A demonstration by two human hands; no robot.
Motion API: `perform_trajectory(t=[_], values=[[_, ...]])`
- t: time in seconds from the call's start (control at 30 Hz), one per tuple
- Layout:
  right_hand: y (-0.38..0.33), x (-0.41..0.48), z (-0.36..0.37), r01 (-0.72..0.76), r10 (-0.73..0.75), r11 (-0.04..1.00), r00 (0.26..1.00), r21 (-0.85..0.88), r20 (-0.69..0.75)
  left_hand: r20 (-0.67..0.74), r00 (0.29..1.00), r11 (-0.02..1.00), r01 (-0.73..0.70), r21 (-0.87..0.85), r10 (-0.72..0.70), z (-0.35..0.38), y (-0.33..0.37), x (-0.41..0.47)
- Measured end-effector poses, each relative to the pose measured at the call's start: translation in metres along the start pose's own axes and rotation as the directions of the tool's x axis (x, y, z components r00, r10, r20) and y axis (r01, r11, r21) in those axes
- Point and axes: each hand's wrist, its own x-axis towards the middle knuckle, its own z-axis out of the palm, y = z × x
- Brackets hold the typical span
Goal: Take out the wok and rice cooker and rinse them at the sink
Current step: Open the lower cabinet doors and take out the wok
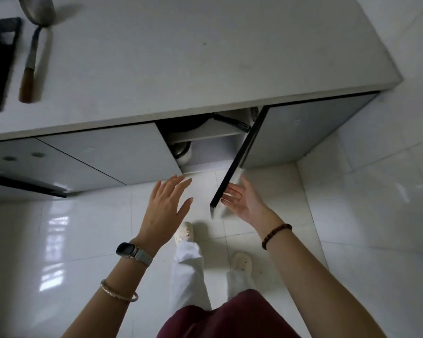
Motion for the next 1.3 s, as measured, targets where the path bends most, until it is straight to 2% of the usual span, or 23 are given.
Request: perform_trajectory(t=[0.2, 0.4, 0.6, 0.8, 0.87, 0.9, 0.97, 1.03, 1.1, 1.17, 1.23, 1.3], values=[[-0.037, -0.039, -0.076, -0.010, 0.001, 0.988, 0.998, -0.155, -0.057, -0.025, 1.000, 1.000, 0.001, -0.016, -0.002, 0.027, 0.065, -0.021], [-0.066, -0.061, -0.126, 0.029, -0.055, 0.978, 0.991, -0.205, -0.120, -0.003, 0.999, 0.998, -0.050, -0.029, 0.050, 0.044, 0.103, -0.020], [-0.090, -0.077, -0.146, 0.091, -0.149, 0.960, 0.967, -0.263, -0.207, -0.017, 0.995, 0.995, -0.103, -0.021, 0.102, 0.050, 0.114, -0.007], [-0.094, -0.078, -0.141, 0.058, -0.150, 0.947, 0.949, -0.315, -0.276, -0.012, 0.999, 0.992, -0.046, -0.119, 0.045, 0.051, 0.111, -0.006], [-0.089, -0.077, -0.130, 0.055, -0.230, 0.863, 0.928, -0.502, -0.294, 0.006, 1.000, 0.980, 0.013, -0.198, -0.012, 0.051, 0.105, -0.007], [-0.086, -0.078, -0.120, 0.079, -0.331, 0.760, 0.901, -0.645, -0.280, 0.009, 0.999, 0.967, 0.049, -0.252, -0.048, 0.050, 0.100, -0.007], [-0.079, -0.081, -0.094, 0.229, -0.580, 0.491, 0.806, -0.840, -0.119, 0.007, 0.992, 0.926, 0.120, -0.357, -0.125, 0.047, 0.089, -0.006], [-0.069, -0.080, -0.062, 0.395, -0.684, 0.326, 0.726, -0.859, 0.075, -0.007, 0.979, 0.879, 0.181, -0.441, -0.205, 0.042, 0.076, -0.003], [-0.058, -0.076, -0.030, 0.484, -0.711, 0.251, 0.680, -0.838, 0.180, 0.007, 0.950, 0.800, 0.267, -0.538, -0.312, 0.033, 0.058, 0.002], [-0.046, -0.070, 0.002, 0.525, -0.729, 0.144, 0.629, -0.839, 0.269, 0.078, 0.894, 0.617, 0.365, -0.697, -0.441, 0.022, 0.036, 0.008], [-0.037, -0.065, 0.036, 0.561, -0.744, 0.044, 0.570, -0.826, 0.348, 0.199, 0.830, 0.284, 0.389, -0.877, -0.521, 0.010, 0.007, 0.017], [-0.030, -0.058, 0.067, 0.581, -0.754, -0.046, 0.513, -0.812, 0.410, 0.323, 0.783, -0.068, 0.341, -0.938, -0.531, -0.001, -0.029, 0.032]])
